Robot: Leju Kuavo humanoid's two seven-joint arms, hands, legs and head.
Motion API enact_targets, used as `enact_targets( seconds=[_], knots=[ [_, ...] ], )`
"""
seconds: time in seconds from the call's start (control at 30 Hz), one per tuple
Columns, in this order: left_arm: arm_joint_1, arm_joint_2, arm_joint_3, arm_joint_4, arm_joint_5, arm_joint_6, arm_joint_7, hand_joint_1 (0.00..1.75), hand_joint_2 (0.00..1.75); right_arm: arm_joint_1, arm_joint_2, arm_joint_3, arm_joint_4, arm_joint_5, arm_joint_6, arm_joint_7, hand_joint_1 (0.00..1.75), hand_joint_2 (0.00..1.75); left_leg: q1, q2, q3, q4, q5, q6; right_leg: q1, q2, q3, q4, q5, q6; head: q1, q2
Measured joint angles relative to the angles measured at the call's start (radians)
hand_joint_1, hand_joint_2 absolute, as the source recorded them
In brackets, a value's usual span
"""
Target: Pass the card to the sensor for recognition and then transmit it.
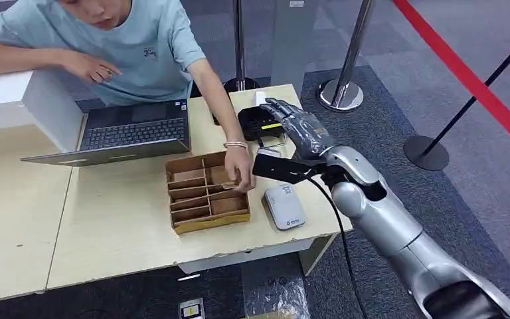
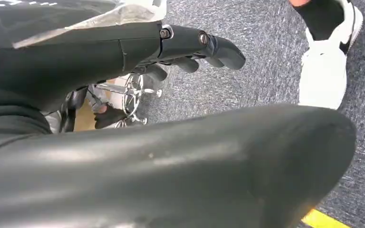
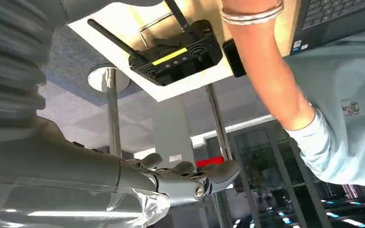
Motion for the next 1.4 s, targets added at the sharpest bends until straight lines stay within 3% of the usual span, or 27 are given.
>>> enact_targets(
  seconds=[0.87, 1.4],
  knots=[
    [0.0, -0.002, 0.0, 0.0, -0.002, 0.0, 0.0, 0.0, 0.0, 0.021, 0.009, 0.026, -0.005, -0.006, 0.024, 0.0, 0.0, 1.75, 0.0, 0.0, 0.0, 0.0, 0.0, 0.0, 0.0, 0.0, 0.0, 0.0, 0.0, 0.0, 0.0, 0.0],
    [-0.001, -0.003, 0.0, 0.0, -0.009, -0.016, 0.01, 0.0, 0.0, 0.058, 0.035, 0.085, 0.02, -0.009, 0.084, -0.012, 0.0, 1.75, 0.0, 0.0, 0.0, 0.0, 0.0, 0.0, 0.0, 0.0, 0.0, 0.0, 0.0, 0.0, 0.0, 0.0]
  ],
)
